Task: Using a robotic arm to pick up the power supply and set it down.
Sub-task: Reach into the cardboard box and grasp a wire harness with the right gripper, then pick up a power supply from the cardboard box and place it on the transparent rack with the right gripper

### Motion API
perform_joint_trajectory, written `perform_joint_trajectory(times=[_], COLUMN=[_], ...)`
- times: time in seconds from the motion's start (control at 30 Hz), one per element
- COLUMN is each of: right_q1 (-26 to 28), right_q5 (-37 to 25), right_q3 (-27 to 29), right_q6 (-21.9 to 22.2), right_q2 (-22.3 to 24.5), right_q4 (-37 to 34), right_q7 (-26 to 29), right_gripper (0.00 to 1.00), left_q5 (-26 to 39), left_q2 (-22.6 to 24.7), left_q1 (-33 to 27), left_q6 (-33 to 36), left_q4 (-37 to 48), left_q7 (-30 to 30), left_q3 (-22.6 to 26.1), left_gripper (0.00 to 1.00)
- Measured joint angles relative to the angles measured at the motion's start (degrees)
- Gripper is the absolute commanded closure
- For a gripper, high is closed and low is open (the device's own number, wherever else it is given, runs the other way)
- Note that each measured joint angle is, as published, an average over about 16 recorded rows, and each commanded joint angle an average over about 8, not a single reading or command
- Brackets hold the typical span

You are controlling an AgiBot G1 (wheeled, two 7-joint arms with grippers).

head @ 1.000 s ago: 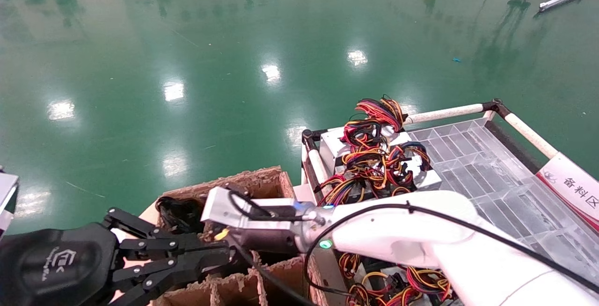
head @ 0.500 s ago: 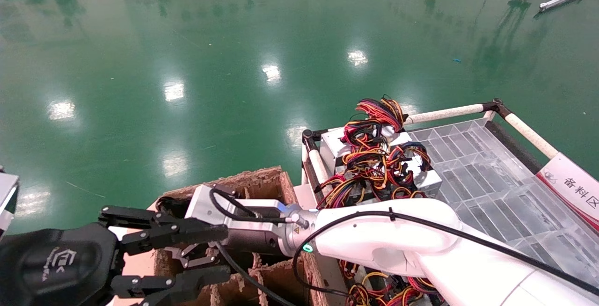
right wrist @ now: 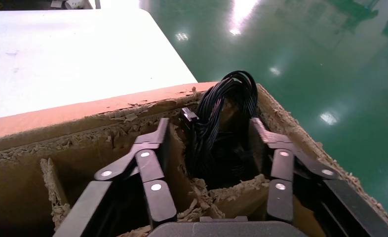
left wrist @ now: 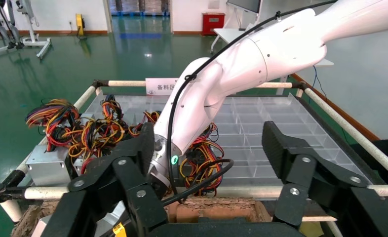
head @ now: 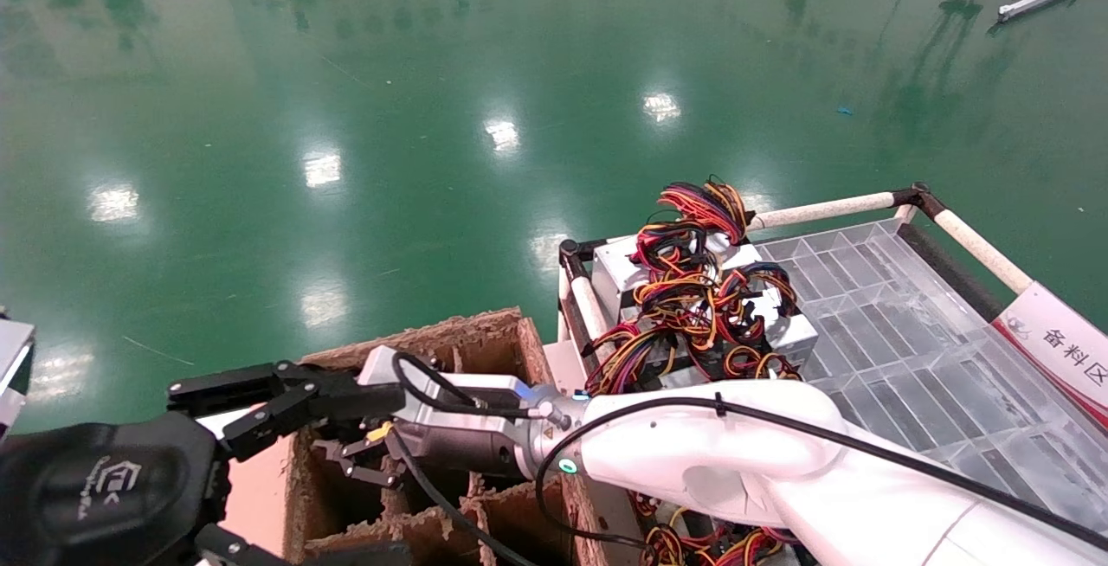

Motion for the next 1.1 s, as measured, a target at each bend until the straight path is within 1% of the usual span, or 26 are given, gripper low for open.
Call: perform_joint_trajectory(times=[0.27, 0.6, 0.87, 1.1], right_q1=[-0.2, -0.6, -0.9, -0.9], right_q5=[4.2, 9.4, 14.3, 19.5], right_q3=[-2.2, -3.9, -4.0, -3.0], right_q6=[0.3, -0.5, -2.0, -4.2], right_q2=[0.0, 0.1, 0.1, 0.2], right_q4=[-0.7, -2.1, -3.5, -5.4], right_q7=[-0.7, -1.0, -0.9, -1.0], right_gripper=[1.00, 1.00, 1.00, 1.00], left_q5=[0.0, 0.0, 0.0, 0.0], left_q2=[0.0, 0.0, 0.0, 0.0], left_q1=[0.0, 0.0, 0.0, 0.0], left_q6=[0.0, 0.0, 0.0, 0.0], left_q4=[0.0, 0.0, 0.0, 0.0], left_q7=[0.0, 0.0, 0.0, 0.0], left_q3=[0.0, 0.0, 0.0, 0.0], left_gripper=[0.26, 0.27, 0.28, 0.27])
